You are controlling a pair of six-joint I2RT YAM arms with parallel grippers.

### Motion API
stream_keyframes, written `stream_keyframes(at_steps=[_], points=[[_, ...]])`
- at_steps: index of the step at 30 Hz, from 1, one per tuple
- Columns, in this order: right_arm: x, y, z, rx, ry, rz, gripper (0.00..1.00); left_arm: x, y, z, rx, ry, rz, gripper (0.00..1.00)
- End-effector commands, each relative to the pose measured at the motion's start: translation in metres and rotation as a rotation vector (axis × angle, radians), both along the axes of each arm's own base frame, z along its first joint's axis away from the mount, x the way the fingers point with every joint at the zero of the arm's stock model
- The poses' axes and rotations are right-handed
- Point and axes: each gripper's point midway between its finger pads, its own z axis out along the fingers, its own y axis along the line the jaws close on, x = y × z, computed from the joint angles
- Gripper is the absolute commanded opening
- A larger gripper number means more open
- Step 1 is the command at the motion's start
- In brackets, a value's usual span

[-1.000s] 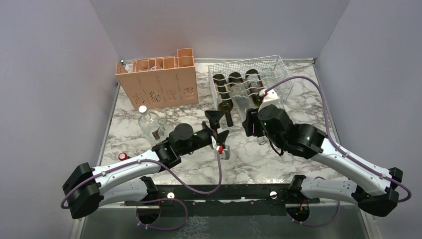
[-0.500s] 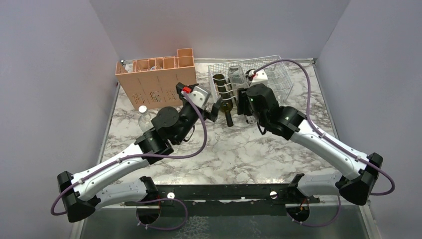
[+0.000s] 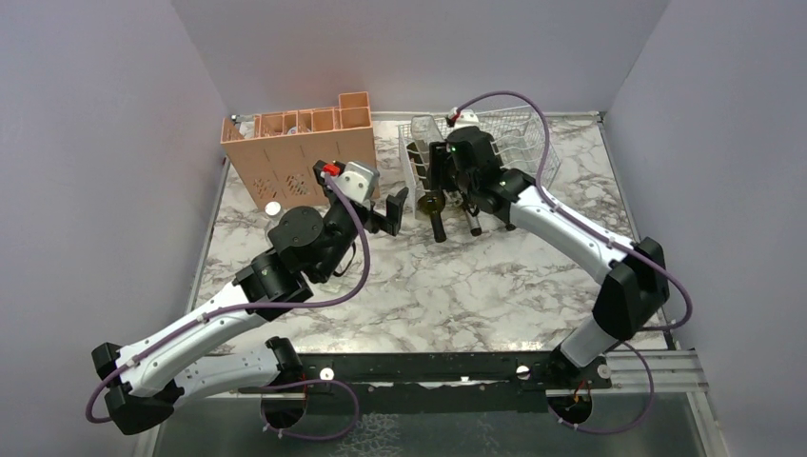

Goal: Put the wine bottle on the wine rack

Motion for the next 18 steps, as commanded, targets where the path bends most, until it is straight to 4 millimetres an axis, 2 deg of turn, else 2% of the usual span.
stream_keyframes(at_steps=[1, 7, 18], points=[[0.042, 0.023, 0.030, 0.143, -0.084, 0.036, 0.01, -0.005, 0.010, 0.020, -0.012, -0.023, 0.004, 0.99], [0.064, 0.025, 0.006, 0.151, -0.037, 0.029, 0.01, -0.006, 0.012, 0.024, -0.004, -0.033, 0.007, 0.99], [0.075, 0.032, -0.017, 0.186, -0.025, 0.041, 0.01, -0.007, 0.010, 0.029, -0.019, -0.040, -0.003, 0.99]])
